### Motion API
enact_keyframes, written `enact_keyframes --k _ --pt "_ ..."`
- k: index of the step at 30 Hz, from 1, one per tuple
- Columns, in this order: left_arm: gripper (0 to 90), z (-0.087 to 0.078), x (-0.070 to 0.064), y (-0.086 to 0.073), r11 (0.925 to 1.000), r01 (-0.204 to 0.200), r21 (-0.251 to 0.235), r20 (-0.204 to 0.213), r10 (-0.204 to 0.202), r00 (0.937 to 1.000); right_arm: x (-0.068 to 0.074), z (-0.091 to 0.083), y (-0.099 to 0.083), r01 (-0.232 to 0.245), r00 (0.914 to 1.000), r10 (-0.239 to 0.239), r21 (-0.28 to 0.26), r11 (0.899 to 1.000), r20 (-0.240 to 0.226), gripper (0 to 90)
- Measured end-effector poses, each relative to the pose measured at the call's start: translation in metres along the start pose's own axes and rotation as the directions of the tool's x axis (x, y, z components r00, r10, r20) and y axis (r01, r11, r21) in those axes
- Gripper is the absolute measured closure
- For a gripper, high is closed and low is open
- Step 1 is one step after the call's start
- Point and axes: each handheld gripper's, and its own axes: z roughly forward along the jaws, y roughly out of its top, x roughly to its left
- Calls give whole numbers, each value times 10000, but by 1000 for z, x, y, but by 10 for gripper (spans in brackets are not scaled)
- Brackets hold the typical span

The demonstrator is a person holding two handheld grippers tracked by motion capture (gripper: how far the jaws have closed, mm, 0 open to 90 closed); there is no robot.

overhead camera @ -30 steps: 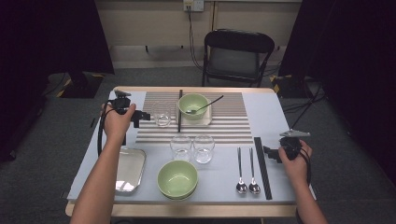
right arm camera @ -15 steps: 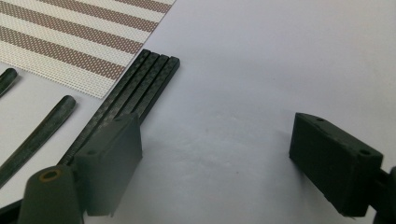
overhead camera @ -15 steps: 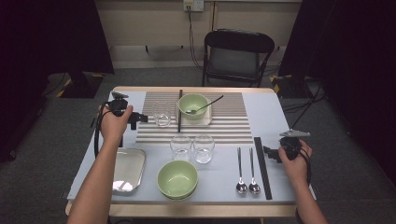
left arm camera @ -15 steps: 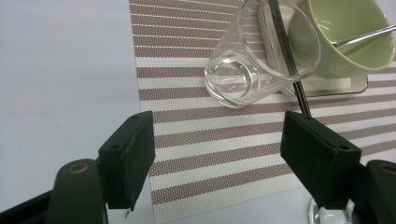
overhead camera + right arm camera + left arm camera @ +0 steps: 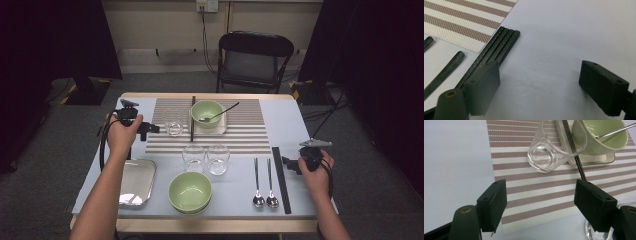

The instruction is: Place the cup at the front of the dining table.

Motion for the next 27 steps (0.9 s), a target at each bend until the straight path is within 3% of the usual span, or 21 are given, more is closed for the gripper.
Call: enact_keyframes --k 9,11,23,27 --pt "265 -4 -3 -4 9999 -105 -24 236 106 9997 0 0 0 -27 10000 27 5 10000 12 163" --pt "264 -3 -2 -6 9999 -38 -105 454 42 9990 0 0 0 -25 10000 25 5 10000 12 163" --pt "268 -11 4 -13 9998 -124 -183 294 130 9995 0 0 0 -26 10000 26 8 10000 13 163" --pt "270 -14 4 -17 9998 -121 -129 446 127 9989 0 0 0 -23 10000 23 5 10000 16 163"
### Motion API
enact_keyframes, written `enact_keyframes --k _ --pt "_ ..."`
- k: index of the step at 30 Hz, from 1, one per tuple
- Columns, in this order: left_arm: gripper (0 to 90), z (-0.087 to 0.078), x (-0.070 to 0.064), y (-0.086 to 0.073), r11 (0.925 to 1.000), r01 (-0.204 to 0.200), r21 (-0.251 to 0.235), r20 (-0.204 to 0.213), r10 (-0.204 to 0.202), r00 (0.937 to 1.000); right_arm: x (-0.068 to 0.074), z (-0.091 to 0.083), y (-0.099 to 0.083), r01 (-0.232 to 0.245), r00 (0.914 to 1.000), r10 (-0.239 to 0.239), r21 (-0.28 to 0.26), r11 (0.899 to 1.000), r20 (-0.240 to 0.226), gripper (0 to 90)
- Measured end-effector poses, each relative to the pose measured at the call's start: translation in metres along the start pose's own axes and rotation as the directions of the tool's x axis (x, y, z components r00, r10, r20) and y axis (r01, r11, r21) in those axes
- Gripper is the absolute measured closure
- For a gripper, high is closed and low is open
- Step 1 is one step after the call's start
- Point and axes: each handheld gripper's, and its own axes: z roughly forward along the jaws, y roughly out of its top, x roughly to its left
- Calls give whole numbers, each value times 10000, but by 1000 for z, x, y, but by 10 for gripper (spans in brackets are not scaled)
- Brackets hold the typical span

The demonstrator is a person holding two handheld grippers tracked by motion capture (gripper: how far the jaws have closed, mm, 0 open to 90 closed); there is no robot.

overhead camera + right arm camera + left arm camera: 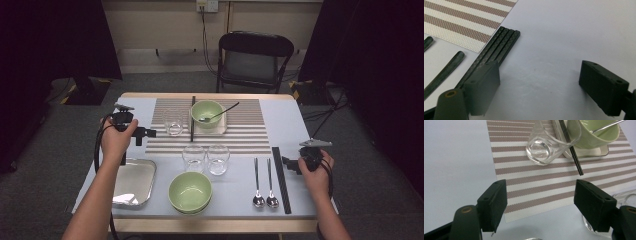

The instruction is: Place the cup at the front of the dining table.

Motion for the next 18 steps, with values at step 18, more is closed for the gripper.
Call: enact_keyframes --k 18 --pt "270 -6 10 -12 10000 48 -52 -6 -48 10000 0 0 0 6 10000 -6 1 10000 -3 163"
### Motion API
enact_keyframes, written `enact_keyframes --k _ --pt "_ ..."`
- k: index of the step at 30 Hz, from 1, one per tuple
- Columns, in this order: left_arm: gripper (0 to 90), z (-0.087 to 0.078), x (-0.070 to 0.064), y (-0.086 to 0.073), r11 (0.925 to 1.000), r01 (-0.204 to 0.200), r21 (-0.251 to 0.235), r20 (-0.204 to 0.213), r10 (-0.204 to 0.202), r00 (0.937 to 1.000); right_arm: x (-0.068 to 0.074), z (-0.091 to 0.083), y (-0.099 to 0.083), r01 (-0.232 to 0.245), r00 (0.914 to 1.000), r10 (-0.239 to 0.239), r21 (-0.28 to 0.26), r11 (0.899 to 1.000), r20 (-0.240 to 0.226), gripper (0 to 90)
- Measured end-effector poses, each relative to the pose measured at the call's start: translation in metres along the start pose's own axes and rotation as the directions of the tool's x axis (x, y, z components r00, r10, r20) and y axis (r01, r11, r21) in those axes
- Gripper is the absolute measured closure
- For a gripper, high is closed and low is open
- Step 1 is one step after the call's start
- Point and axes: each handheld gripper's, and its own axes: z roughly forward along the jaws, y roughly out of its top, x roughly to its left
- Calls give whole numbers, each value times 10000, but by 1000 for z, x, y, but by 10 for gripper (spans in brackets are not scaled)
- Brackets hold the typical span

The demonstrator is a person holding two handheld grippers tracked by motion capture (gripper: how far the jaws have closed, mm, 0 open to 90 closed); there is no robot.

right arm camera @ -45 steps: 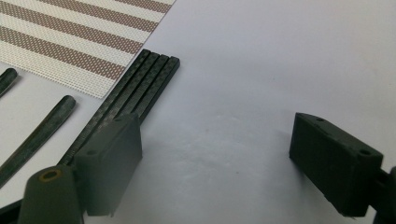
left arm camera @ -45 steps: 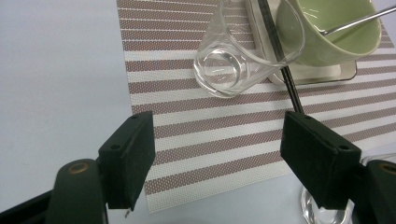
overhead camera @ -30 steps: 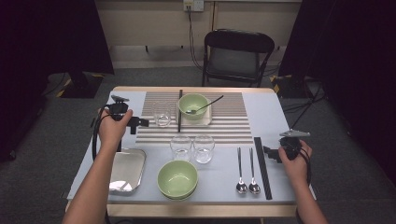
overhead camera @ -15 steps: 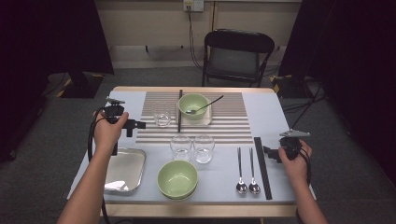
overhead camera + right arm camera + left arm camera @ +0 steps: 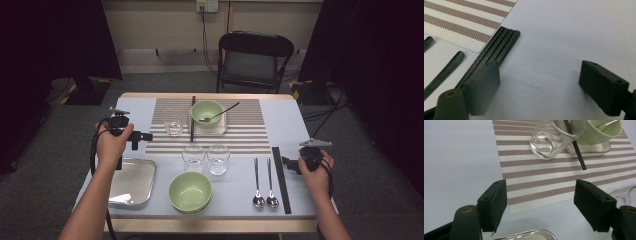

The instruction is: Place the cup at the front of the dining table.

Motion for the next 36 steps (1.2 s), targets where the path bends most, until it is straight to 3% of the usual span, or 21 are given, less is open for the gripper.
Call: enact_keyframes --k 22,24,36 --pt "269 -1 2 -10 9996 -177 211 149 174 9997 0 0 0 6 10000 -6 5 10000 -8 163" --pt "269 -1 2 -11 9999 2 134 168 -4 9999 0 0 0 7 10000 -7 6 10000 -11 163" --pt "265 -2 7 -17 10000 48 57 230 -49 9997 0 0 0 -9 10000 9 4 10000 1 163"
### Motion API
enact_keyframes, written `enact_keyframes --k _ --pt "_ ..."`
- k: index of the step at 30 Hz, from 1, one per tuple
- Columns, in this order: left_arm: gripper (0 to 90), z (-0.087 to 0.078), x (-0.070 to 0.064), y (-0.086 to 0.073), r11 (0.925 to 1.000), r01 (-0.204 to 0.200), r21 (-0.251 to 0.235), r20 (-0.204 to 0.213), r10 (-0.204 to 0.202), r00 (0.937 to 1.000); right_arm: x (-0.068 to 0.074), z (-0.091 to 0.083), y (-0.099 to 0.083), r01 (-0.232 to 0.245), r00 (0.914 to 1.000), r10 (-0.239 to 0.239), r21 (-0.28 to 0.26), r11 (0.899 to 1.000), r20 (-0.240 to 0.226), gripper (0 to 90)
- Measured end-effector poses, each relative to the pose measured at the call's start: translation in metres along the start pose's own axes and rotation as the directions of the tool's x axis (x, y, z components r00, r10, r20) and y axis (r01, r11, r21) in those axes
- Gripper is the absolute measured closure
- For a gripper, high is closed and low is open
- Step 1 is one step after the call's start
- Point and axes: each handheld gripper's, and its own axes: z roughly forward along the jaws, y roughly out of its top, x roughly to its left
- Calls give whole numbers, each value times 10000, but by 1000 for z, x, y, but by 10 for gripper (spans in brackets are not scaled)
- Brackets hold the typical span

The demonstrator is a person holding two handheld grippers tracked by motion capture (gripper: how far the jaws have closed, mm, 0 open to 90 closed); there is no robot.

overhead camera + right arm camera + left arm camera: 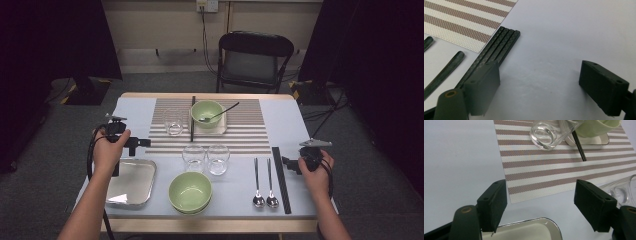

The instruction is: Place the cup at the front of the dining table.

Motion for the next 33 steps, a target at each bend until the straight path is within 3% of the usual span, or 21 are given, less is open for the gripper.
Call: enact_keyframes --k 33 --pt "266 -6 13 -20 10000 40 -66 96 -39 9999 0 0 0 22 10000 -22 0 10000 -10 163"
